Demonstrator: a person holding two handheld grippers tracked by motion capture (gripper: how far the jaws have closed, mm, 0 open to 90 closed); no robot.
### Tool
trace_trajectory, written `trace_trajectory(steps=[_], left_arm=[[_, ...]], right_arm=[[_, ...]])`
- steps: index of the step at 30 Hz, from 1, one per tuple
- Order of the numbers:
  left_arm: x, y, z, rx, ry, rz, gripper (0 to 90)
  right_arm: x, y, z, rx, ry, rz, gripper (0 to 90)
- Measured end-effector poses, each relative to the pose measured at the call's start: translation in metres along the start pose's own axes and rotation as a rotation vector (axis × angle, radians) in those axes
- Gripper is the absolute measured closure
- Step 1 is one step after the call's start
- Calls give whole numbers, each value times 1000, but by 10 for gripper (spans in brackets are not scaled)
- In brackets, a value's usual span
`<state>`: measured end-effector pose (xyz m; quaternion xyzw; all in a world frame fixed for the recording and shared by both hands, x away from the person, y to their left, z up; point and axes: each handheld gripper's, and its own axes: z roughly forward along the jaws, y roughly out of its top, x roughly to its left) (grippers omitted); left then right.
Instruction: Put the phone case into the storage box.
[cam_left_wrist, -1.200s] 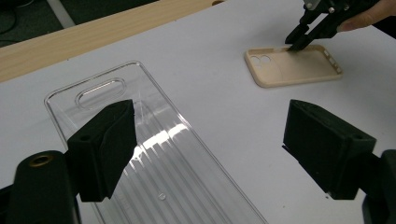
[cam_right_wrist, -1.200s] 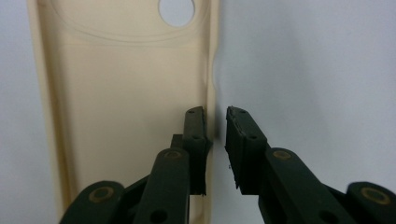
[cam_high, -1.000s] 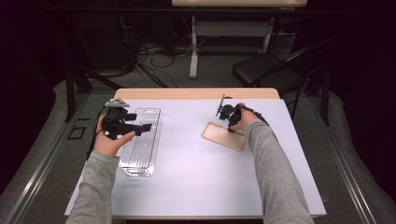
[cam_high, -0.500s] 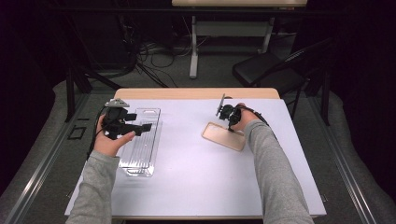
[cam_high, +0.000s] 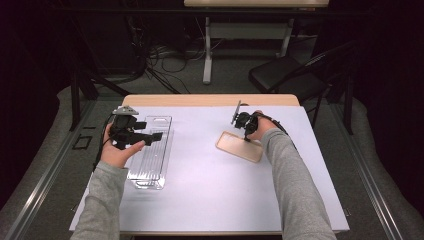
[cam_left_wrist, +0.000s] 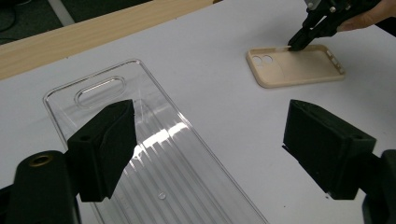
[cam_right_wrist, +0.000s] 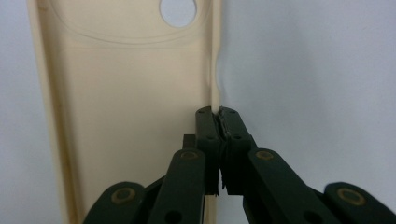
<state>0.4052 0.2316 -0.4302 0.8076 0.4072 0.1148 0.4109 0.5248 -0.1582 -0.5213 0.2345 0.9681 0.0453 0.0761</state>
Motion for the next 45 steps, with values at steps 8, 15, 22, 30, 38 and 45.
trace_trajectory(steps=[8, 15, 22, 30, 38, 45], left_arm=[[0, 0, 0, -3, 2, 1, 172], [0, 0, 0, -4, 4, 4, 172], [0, 0, -1, -6, 7, 2, 172], [-1, 0, 0, -14, 5, -1, 171], [-3, 0, 2, -23, -3, -7, 172], [-6, 0, 4, -28, -1, -10, 172]], right_arm=[[2, -1, -2, -68, -4, 26, 885], [1, 0, -10, -44, -3, 21, 885], [5, 2, -21, -112, -10, 28, 885], [10, 5, -32, -170, -22, 82, 883], [16, 5, -39, -244, -53, 158, 883], [25, 5, -51, -316, -76, 194, 883]])
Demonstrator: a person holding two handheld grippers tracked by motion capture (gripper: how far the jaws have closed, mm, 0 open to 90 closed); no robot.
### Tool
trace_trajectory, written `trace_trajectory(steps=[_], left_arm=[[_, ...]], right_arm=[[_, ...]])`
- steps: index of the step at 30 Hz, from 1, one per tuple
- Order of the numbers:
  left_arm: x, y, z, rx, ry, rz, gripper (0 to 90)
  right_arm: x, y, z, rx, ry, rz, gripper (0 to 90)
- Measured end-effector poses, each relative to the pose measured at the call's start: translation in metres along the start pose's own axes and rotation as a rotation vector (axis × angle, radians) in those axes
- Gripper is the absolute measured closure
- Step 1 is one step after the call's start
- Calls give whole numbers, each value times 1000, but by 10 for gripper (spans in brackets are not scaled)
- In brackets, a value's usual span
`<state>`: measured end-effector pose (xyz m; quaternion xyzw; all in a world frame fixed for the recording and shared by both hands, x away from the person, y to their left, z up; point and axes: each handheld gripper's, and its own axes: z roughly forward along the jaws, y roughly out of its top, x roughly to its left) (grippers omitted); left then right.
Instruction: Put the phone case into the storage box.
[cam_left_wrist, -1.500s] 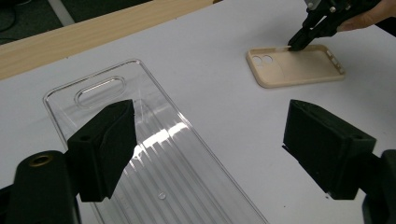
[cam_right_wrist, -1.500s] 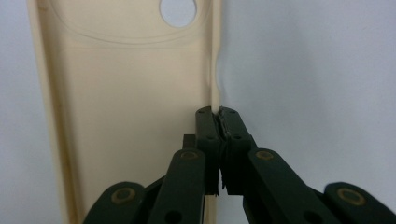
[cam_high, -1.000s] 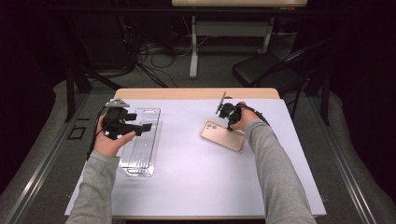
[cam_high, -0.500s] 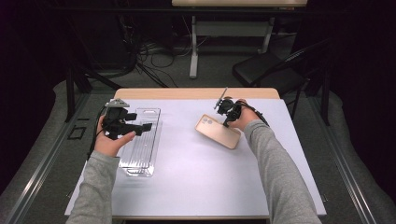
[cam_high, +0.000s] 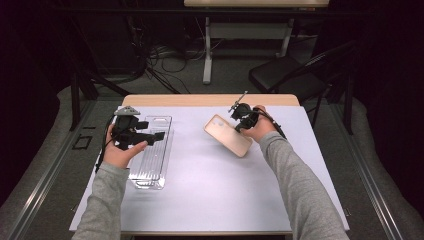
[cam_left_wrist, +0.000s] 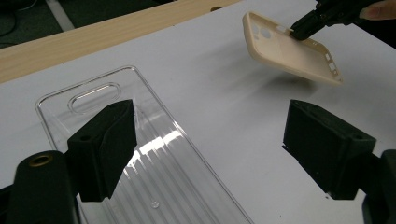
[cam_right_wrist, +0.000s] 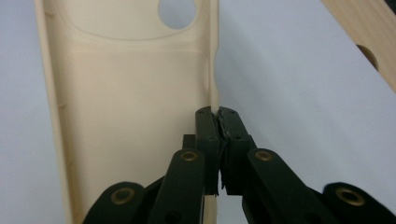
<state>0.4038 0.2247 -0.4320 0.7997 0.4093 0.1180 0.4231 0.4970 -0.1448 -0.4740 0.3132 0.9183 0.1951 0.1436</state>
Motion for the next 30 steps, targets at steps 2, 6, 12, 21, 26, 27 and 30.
trace_trajectory(steps=[2, 6, 12, 21, 26, 27, 30], left_arm=[[-2, 0, 1, 1, -3, -4, 189], [-6, 1, 6, 11, -22, -3, 202], [-16, 2, 13, 21, -42, 9, 202], [-31, 3, 21, 19, -69, 20, 202], [-36, 3, 22, 21, -72, 29, 202], [-36, 3, 22, 21, -72, 29, 202], [-39, 3, 22, 16, -81, 27, 202]], right_arm=[[2, 0, -4, -16, -11, 18, 883], [6, -3, -9, -68, -29, 44, 882], [10, -8, -17, -139, -37, 93, 883], [19, -22, -31, -227, -53, 177, 882], [25, -30, -33, -251, -61, 184, 882], [25, -30, -33, -251, -61, 184, 882], [31, -36, -35, -287, -76, 193, 882]])
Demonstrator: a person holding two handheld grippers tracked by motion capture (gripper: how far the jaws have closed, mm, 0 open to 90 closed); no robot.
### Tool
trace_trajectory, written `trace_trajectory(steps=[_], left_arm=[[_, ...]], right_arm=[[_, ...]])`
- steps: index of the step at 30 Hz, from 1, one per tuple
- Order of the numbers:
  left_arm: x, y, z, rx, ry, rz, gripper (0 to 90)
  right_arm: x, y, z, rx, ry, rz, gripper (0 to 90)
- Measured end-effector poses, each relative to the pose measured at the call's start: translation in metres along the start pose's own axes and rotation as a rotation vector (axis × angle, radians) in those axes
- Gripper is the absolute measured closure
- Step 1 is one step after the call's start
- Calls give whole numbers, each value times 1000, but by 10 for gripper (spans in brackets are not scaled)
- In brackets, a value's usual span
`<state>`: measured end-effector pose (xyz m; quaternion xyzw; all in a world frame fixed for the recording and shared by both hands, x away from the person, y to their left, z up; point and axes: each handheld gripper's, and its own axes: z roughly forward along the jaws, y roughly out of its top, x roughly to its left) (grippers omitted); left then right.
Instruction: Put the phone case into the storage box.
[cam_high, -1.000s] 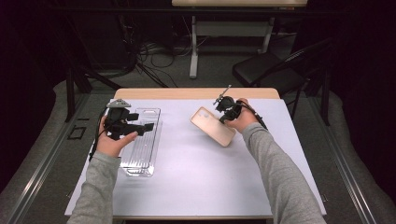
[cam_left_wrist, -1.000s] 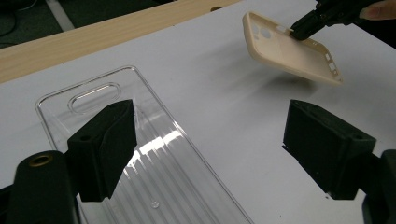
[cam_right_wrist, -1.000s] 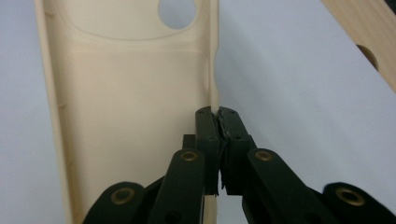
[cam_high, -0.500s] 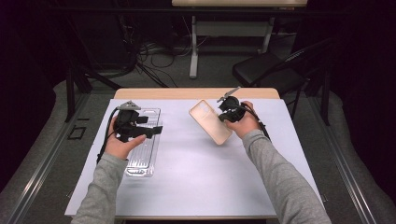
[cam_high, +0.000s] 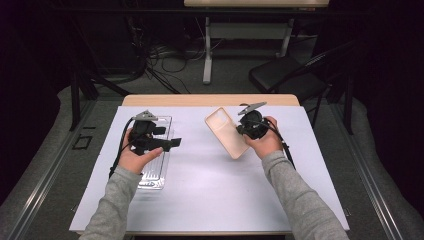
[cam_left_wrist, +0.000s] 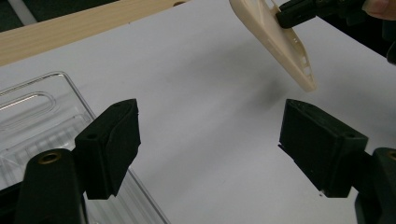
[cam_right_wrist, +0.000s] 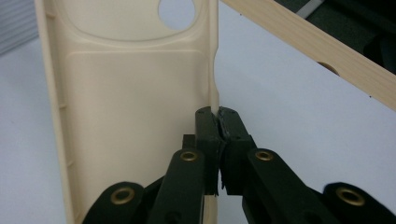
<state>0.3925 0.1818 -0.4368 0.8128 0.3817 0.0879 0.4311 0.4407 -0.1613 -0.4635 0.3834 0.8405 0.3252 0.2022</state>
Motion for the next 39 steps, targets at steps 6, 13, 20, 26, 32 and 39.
trace_trajectory(steps=[6, 13, 20, 26, 32, 39], left_arm=[[-2, -2, 1, -8, -9, -8, 202], [-6, -2, 1, -10, -7, -6, 202], [-10, -3, 3, -13, -23, -26, 215], [-16, -4, 9, 0, -39, -21, 218], [-23, -6, 15, -23, -64, -49, 226], [-29, -7, 19, -51, -115, -63, 285]], right_arm=[[5, -7, -6, -42, -12, 24, 882], [17, -16, -14, -83, -23, 13, 881], [27, -23, -23, -122, -44, 22, 881], [33, -28, -24, -140, -43, 27, 880], [40, -30, -25, -158, -48, 36, 880], [50, -31, -26, -178, -38, 29, 880]])
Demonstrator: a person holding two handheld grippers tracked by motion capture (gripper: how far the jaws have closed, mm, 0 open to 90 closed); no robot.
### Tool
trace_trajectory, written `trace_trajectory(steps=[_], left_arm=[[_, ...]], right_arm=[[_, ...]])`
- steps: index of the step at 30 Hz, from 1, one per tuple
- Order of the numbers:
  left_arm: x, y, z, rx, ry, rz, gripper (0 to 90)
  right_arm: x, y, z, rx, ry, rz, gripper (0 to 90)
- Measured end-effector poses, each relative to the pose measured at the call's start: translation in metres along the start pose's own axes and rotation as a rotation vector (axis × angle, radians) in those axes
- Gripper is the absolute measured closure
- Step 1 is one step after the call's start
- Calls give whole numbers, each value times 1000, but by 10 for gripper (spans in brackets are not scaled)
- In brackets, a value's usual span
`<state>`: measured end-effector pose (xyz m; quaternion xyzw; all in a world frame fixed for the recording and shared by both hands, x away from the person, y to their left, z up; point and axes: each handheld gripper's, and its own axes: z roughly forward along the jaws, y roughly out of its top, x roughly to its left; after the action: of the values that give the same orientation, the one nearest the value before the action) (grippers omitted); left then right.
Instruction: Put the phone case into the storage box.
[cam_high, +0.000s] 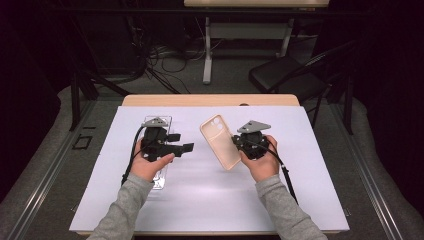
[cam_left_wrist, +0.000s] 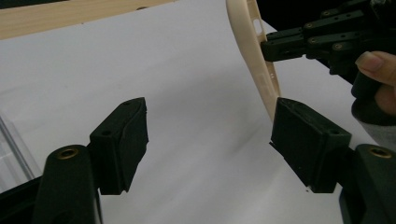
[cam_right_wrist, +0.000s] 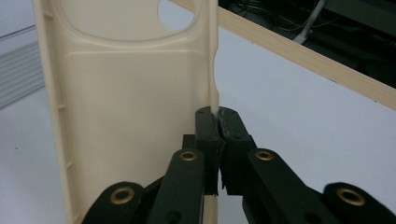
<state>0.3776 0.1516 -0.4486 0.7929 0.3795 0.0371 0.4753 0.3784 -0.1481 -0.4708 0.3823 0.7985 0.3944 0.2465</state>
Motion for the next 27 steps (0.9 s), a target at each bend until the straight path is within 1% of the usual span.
trace_trajectory(steps=[3, 4, 6, 8, 9, 13, 16, 18, 19, 20, 21, 22, 23, 25, 26, 27], left_arm=[[-2, -1, 3, 11, -13, -10, 293], [-4, -2, 6, 18, -23, -23, 295], [-4, -3, 8, 22, -25, -26, 298], [-6, -4, 11, 34, -15, -17, 312], [-6, -4, 12, 38, -17, -16, 323], [-8, -4, 13, 32, -11, -16, 336], [-9, -3, 15, 25, -10, -31, 346], [-11, -1, 15, 8, 0, -35, 352], [-14, 1, 16, 3, 13, -36, 352], [-14, 1, 16, 3, 13, -36, 353], [-15, 3, 18, -10, 12, -46, 354], [-15, 3, 18, -10, 12, -46, 378], [-16, 5, 20, -20, -6, -57, 397], [-17, 5, 22, -21, -6, -65, 396], [-18, 5, 23, -17, -9, -78, 397], [-20, 5, 25, -14, -15, -101, 397]], right_arm=[[3, -1, 0, -9, 2, 3, 881], [3, -2, 0, -9, 4, 5, 881], [3, -3, 0, -10, 3, 6, 880], [3, -4, 1, -11, 4, 10, 880], [3, -4, 1, -11, 7, 15, 880], [4, -4, 1, -17, 6, 16, 880], [4, -4, 1, -21, 4, 20, 880], [3, -4, 1, -24, 2, 24, 879], [3, -4, 0, -25, 2, 29, 880], [3, -4, 0, -25, 2, 29, 880], [2, -4, 0, -28, 1, 32, 879], [2, -4, 0, -28, 1, 32, 879], [2, -4, -1, -33, 1, 32, 879], [2, -4, -1, -35, 0, 33, 879], [2, -4, -1, -36, 0, 32, 880], [2, -4, -1, -37, 3, 35, 879]])
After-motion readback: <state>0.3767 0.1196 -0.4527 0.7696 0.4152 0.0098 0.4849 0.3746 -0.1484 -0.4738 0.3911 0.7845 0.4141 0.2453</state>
